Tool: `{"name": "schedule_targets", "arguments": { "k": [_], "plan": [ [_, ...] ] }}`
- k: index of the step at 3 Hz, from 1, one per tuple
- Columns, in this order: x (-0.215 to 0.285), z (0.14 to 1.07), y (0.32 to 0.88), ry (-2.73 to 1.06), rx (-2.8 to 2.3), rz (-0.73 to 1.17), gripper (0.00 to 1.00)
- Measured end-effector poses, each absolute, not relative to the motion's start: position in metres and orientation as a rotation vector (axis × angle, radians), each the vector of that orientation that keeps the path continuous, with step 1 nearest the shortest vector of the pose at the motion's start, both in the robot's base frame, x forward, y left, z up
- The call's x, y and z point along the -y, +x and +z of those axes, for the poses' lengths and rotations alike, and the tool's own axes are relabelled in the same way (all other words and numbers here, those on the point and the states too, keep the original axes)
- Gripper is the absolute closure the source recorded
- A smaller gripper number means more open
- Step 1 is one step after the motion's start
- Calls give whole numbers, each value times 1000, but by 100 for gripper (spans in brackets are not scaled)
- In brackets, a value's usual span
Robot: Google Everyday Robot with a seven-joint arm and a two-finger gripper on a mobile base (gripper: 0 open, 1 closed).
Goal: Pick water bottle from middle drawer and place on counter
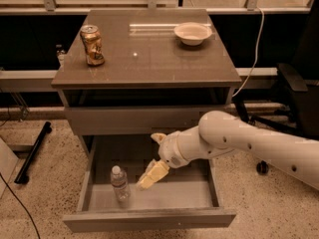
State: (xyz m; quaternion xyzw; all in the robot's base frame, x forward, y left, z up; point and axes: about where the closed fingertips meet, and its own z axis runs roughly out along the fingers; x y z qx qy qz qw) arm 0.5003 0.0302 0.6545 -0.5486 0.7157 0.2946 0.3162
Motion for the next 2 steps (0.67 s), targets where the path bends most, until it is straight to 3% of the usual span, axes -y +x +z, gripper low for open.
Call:
{"name": "schedule_targets", "arguments": {
  "k": [2],
  "plan": [
    [-70,605,529,-1352,-1815,879,0]
  ]
}}
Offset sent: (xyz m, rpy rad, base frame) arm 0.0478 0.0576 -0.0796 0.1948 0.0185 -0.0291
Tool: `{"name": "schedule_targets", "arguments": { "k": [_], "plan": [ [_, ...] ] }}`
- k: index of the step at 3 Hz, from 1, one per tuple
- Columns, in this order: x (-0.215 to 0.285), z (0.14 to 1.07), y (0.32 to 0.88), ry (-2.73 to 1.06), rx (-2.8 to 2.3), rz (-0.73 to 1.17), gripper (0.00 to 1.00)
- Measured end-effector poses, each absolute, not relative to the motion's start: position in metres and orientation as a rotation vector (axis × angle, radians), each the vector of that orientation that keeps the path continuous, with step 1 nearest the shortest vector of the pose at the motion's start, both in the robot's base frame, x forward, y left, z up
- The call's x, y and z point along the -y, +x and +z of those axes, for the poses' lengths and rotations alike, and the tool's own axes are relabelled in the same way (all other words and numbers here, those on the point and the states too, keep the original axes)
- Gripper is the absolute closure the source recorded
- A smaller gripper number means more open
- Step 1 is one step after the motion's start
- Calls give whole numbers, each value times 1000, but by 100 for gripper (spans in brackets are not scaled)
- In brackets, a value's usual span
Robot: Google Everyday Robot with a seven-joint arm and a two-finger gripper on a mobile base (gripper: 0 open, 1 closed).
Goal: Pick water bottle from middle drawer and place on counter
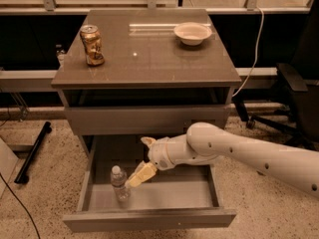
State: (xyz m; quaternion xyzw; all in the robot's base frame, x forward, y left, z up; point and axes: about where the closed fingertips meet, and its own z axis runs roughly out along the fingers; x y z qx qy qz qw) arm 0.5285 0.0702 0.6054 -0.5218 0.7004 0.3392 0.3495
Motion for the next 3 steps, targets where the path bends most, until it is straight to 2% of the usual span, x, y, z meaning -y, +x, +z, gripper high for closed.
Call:
{"name": "schedule_targets", "arguments": {
  "k": [3],
  "plan": [
    [-108,538,549,-1210,-1773,1010,0]
  ]
}}
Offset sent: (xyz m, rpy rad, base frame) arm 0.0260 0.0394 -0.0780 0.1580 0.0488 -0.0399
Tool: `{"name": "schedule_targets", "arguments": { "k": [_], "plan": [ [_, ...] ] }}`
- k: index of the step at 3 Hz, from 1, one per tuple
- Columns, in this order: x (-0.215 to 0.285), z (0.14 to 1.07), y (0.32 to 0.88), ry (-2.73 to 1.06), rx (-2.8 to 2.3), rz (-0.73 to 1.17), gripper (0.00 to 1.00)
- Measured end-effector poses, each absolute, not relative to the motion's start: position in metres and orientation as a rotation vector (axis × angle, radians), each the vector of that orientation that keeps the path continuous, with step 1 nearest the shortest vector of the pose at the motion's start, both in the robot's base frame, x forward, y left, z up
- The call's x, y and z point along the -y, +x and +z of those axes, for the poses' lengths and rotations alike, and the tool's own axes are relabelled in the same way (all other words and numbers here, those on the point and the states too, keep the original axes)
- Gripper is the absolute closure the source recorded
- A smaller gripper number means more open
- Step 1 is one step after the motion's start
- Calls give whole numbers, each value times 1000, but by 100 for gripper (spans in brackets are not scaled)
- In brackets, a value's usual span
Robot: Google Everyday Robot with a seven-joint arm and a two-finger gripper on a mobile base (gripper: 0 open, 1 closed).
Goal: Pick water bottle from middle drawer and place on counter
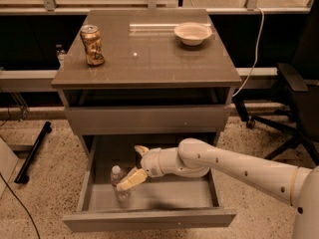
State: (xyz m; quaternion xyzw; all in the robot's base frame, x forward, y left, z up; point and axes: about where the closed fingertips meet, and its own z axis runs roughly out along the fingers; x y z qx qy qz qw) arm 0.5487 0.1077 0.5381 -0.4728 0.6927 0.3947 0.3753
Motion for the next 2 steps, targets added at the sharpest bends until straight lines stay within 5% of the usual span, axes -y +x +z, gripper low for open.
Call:
{"name": "schedule_targets", "arguments": {
  "k": [2],
  "plan": [
    [-136,446,556,-1252,-1767,1076,0]
  ]
}}
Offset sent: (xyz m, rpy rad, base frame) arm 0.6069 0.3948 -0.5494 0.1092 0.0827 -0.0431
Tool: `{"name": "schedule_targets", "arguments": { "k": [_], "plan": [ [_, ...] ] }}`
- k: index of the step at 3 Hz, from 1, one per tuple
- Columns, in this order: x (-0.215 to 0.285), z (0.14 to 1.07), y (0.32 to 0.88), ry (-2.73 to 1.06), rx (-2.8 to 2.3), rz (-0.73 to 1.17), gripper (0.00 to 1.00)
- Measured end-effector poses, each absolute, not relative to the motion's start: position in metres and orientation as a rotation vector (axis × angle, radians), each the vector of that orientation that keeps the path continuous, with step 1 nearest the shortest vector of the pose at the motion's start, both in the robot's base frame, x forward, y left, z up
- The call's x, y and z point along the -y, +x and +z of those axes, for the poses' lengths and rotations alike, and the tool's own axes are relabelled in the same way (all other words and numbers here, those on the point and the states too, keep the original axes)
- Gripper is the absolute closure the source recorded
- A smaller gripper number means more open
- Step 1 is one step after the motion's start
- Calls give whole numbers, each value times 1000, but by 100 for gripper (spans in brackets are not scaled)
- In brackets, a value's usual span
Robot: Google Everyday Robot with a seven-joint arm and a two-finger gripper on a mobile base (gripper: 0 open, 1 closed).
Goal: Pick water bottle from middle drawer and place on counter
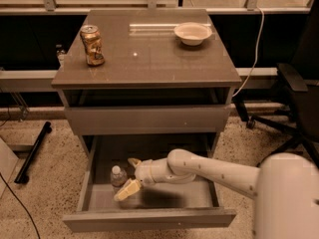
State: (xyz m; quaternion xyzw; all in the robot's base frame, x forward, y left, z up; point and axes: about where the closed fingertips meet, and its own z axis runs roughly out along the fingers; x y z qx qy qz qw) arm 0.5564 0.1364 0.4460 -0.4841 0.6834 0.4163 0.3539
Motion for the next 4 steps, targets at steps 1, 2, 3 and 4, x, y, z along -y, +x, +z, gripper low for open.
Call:
{"name": "schedule_targets", "arguments": {
  "k": [1,2,3,4],
  "plan": [
    [-151,338,541,-1345,-1865,1248,0],
    [-151,347,541,-1345,-1865,1248,0],
    [-151,356,541,-1345,-1866,1248,0],
    [-159,366,541,-1345,-1866,1248,0]
  ]
}}
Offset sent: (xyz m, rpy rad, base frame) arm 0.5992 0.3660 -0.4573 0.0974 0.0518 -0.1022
